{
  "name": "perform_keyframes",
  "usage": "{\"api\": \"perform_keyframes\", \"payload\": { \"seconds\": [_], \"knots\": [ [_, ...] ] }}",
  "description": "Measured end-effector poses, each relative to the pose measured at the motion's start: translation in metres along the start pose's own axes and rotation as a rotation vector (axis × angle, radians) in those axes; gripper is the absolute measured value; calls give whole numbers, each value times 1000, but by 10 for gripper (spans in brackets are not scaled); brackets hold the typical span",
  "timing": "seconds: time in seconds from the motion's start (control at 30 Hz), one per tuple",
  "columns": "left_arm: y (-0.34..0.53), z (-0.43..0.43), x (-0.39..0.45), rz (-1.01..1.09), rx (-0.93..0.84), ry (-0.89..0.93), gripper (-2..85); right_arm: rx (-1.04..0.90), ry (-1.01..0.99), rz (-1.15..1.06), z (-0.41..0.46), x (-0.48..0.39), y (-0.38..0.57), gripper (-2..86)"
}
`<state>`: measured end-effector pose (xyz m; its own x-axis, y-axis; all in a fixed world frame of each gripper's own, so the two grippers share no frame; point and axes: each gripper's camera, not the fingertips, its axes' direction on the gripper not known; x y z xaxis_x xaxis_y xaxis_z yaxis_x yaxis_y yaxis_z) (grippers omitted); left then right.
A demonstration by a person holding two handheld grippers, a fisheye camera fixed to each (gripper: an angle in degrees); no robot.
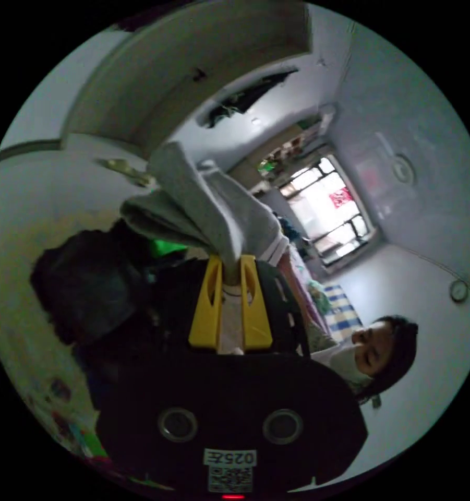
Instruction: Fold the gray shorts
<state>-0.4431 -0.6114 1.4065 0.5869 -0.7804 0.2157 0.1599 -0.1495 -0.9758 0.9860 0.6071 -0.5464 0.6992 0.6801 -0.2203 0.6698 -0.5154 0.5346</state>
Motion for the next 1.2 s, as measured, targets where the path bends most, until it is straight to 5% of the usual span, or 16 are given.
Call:
{"api": "perform_keyframes", "payload": {
  "seconds": [0.13,0.3,0.43,0.5,0.6,0.7,0.77,0.9,1.0,1.2],
  "knots": [
    [12,-38,-78,-252,-46,-303,14,-22,241,187,76,132,-33,44],
    [111,7,-233,-681,-192,-367,12,-162,663,480,156,274,2,45],
    [194,5,-250,-715,-30,-26,14,-129,650,454,163,270,3,51],
    [216,1,-232,-693,19,-1,15,-170,681,419,170,255,-1,56],
    [251,-9,-181,-605,32,-122,6,-258,772,278,167,207,6,45],
    [298,-32,-68,-354,256,-341,-11,-172,810,-33,130,102,52,12],
    [344,-11,87,94,496,-505,-12,6,1076,-439,100,-32,133,-2],
    [439,106,287,662,804,-783,-9,430,1529,-920,91,-214,309,-8],
    [517,224,362,940,1190,-542,-9,816,1833,-1053,98,-312,448,-8],
    [532,480,443,848,774,494,-7,1179,2432,-667,142,-416,654,12]
  ]
}}
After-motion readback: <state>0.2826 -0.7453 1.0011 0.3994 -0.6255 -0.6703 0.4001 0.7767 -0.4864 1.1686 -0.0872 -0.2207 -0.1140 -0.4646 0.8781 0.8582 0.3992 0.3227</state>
